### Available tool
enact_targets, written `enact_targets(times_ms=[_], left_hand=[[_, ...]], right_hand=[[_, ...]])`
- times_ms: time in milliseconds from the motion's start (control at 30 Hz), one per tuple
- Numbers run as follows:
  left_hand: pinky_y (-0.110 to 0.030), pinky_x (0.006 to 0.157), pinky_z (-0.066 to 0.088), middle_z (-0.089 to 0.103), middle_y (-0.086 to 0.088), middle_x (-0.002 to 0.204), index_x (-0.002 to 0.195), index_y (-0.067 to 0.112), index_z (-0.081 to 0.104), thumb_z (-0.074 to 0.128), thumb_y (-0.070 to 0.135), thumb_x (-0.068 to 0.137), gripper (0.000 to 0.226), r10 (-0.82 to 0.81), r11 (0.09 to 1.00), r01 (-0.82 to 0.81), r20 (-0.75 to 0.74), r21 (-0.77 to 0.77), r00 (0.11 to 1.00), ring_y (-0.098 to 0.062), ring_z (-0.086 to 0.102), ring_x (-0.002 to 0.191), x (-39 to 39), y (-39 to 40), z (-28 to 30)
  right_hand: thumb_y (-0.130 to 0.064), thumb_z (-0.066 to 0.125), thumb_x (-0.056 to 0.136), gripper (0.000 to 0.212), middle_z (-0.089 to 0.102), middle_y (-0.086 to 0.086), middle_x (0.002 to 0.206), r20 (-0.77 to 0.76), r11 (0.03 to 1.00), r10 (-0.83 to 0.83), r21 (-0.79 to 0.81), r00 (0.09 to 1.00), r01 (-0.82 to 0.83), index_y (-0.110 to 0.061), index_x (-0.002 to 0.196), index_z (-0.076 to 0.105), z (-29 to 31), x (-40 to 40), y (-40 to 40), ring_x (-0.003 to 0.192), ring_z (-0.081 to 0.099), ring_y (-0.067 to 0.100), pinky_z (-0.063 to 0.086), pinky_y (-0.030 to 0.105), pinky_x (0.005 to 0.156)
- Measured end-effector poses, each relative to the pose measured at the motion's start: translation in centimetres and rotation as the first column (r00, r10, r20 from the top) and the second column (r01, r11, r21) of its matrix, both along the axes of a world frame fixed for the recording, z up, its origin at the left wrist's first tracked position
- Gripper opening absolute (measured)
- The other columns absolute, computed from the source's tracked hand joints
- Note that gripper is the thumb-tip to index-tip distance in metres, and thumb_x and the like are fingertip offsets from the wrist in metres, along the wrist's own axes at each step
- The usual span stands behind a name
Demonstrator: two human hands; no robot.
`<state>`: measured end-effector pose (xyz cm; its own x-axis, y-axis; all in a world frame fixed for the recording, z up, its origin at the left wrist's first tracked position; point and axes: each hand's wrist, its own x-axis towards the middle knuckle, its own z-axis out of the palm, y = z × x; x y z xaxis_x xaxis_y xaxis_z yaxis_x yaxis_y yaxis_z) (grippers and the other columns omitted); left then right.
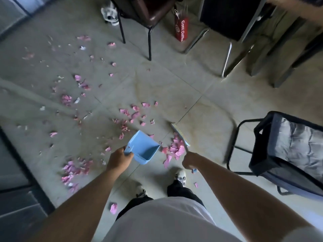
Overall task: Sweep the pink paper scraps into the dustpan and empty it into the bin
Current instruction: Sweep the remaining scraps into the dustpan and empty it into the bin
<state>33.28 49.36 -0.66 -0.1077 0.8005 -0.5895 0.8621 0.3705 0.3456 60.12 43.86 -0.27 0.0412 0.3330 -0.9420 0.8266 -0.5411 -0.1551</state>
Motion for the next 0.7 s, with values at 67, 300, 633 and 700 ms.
enact_targets(times_ms=[67,300,633,700], left_hand=[[-0.028,0.069,0.041,0.072,-0.012,0.096,0.100,0.017,0.069,0.057,0.025,0.082,0.023,0.024,1.000,-0.024,-0.023,0.011,0.999,-0.033,0.065,0.092,-1.3,-1.0,0.1],[-0.032,0.076,0.046,0.071,-0.016,0.099,0.100,0.013,0.070,0.058,0.023,0.085,0.022,0.135,0.991,-0.135,-0.021,0.011,0.991,-0.035,0.064,0.096,-8.9,-6.4,-1.1],[-0.034,0.080,0.048,0.070,-0.014,0.104,0.107,0.013,0.067,0.054,0.031,0.082,0.033,0.107,0.991,-0.101,0.063,-0.092,0.992,-0.034,0.063,0.098,-19.0,-11.7,-2.7],[-0.035,0.084,0.049,0.069,-0.014,0.111,0.117,0.014,0.063,0.052,0.032,0.082,0.042,0.087,0.990,-0.079,0.064,-0.120,0.994,-0.033,0.062,0.102,-20.1,-12.2,-3.0]], right_hand=[[-0.003,0.046,0.095,0.019,0.059,0.018,0.128,0.002,1.000,-0.002,0.006,1.000,0.002,0.006,0.096,0.063,0.4,-1.3,0.7,0.109,0.060,0.025,0.040,0.016,0.055],[-0.006,0.045,0.096,0.041,0.056,0.011,0.128,0.057,0.920,0.379,0.082,0.923,-0.383,-0.002,0.137,0.046,1.2,-8.9,-1.8,0.115,0.059,0.025,0.051,0.035,0.096],[-0.016,0.046,0.088,0.029,0.055,-0.001,0.065,0.295,0.977,0.170,0.076,0.940,-0.200,-0.011,0.115,0.056,1.5,-15.9,-8.9,0.050,0.056,0.013,0.045,0.023,0.051],[-0.015,0.045,0.088,0.032,0.056,0.001,0.064,0.329,0.988,0.111,0.064,0.938,-0.139,-0.008,0.117,0.056,1.1,-16.3,-10.7,0.050,0.058,0.014,0.047,0.023,0.049]])
